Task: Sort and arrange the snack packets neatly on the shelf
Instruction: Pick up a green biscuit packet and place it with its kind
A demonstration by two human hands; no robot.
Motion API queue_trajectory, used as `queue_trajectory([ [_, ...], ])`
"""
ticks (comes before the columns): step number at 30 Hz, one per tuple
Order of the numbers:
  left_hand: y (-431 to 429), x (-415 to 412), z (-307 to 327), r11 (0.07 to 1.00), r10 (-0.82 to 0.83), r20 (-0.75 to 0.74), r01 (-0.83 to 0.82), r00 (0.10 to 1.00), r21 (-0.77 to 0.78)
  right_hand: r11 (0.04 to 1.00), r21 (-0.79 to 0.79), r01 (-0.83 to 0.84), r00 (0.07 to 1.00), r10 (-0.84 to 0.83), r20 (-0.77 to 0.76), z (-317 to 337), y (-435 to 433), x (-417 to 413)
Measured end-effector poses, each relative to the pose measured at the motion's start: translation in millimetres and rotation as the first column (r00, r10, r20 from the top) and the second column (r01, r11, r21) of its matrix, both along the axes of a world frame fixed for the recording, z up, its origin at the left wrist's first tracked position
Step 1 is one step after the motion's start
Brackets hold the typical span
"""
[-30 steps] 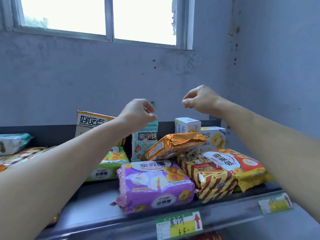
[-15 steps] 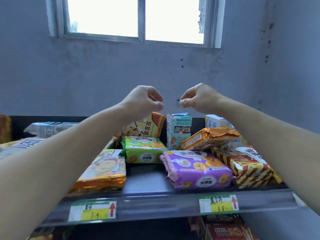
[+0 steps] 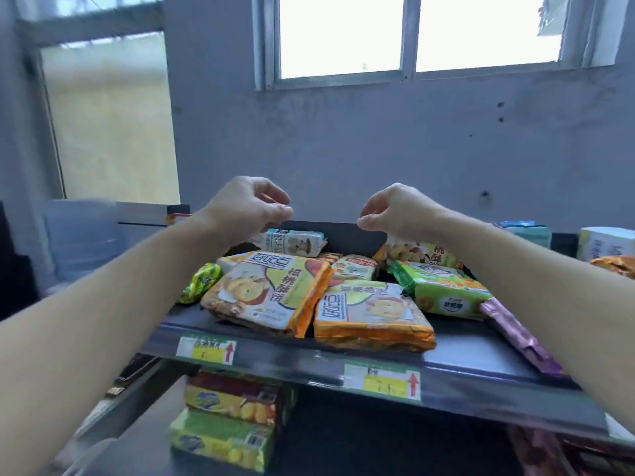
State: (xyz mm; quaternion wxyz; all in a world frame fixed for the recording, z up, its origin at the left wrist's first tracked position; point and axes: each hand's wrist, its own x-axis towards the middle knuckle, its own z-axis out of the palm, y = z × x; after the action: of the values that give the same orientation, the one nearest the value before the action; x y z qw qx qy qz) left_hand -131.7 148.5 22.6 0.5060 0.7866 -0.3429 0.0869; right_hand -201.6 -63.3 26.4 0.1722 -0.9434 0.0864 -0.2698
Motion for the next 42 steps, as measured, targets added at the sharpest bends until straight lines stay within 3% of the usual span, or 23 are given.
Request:
queue_trajectory([
  [13, 25.9, 34.0, -17.4, 0.998, 0.055, -0.072, -0.054, 0.996, 0.021, 0.999, -0.023, -0.034, 0.999, 0.034, -0.016, 1.3, 22.2, 33.6],
  [18, -11.7, 27.4, -15.4, 0.997, -0.010, -0.053, 0.013, 0.999, 0.071, 0.999, 0.033, 0.031, 0.999, -0.032, 0.015, 16.5, -14.1, 18.2],
  [31, -129.5, 6.1, -9.3, 0.972, -0.210, -0.059, 0.215, 0.976, 0.092, 0.972, 0.083, 0.221, 0.973, -0.214, -0.082, 0.0, -100.2, -27.0],
  [36, -152.5, 11.3, -14.0, 0.965, -0.216, -0.145, 0.234, 0.965, 0.119, 0.953, 0.067, 0.295, 0.939, -0.276, -0.203, -3.0, -110.4, -23.2],
  [42, -198.3, 9.6, -37.3, 0.932, -0.204, -0.376, 0.297, 0.904, 0.207, 0.884, 0.081, 0.460, 0.830, -0.396, -0.392, -25.0, -127.3, -17.4],
])
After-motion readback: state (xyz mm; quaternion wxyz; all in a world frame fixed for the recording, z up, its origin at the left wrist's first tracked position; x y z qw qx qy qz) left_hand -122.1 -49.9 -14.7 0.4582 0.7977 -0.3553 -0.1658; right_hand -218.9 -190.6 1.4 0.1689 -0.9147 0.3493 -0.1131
